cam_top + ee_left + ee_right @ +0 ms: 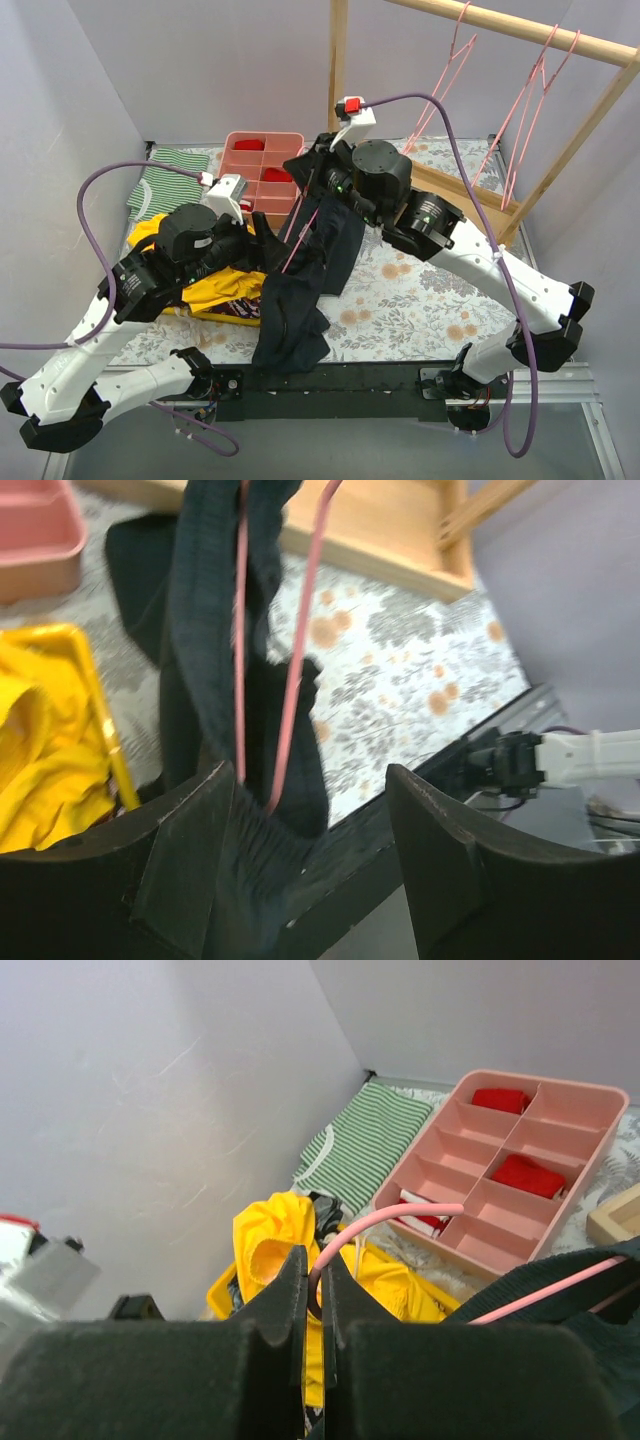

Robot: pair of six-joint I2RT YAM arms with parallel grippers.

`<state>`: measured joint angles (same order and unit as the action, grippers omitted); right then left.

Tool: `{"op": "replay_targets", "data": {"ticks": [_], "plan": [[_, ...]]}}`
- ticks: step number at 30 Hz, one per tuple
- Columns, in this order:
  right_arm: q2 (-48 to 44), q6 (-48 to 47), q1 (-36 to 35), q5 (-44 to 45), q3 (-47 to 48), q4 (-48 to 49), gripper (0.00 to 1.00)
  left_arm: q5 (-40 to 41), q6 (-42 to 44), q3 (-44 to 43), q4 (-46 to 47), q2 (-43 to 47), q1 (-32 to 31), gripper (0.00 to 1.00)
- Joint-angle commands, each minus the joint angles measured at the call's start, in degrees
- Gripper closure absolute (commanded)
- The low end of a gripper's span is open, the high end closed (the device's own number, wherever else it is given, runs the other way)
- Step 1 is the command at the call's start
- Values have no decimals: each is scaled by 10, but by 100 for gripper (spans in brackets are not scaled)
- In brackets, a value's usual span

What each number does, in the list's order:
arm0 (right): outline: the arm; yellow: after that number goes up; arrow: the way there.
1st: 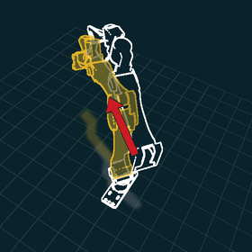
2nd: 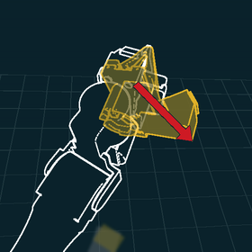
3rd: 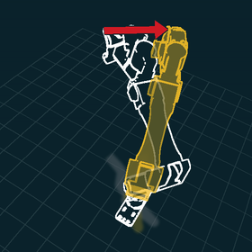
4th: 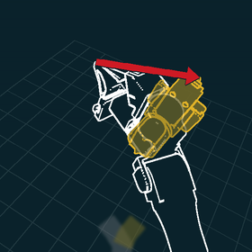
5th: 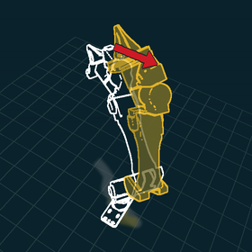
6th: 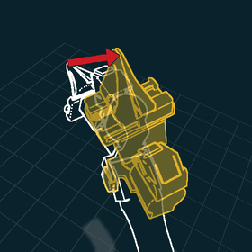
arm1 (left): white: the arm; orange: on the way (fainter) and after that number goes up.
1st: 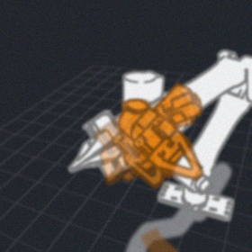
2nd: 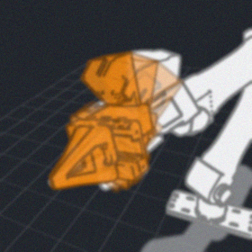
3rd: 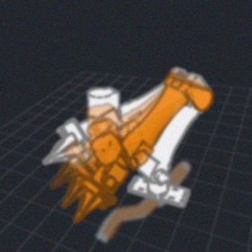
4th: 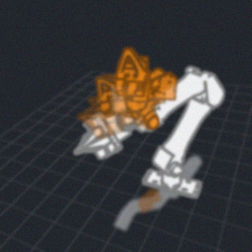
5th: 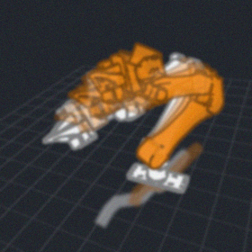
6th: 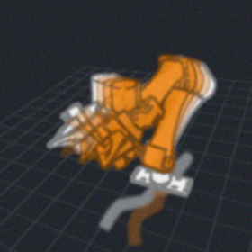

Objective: Place the shorts on the hanger

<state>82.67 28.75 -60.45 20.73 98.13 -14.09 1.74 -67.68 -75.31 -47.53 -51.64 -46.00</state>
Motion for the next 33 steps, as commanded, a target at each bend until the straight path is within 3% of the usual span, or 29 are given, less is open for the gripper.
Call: {"op": "replay_targets", "data": {"ticks": [1,5,18,33], "plan": [[21,-29,2,56,97,9,99,62,7,2,-104,13,-2,37],[38,-37,2,74,125,-2,99,65,11,10,-103,22,-2,27],[57,-40,2,78,166,-31,99,13,50,63,-57,31,-2,24],[60,-38,2,73,188,-48,99,10,76,68,-41,2,-4,40]]}}
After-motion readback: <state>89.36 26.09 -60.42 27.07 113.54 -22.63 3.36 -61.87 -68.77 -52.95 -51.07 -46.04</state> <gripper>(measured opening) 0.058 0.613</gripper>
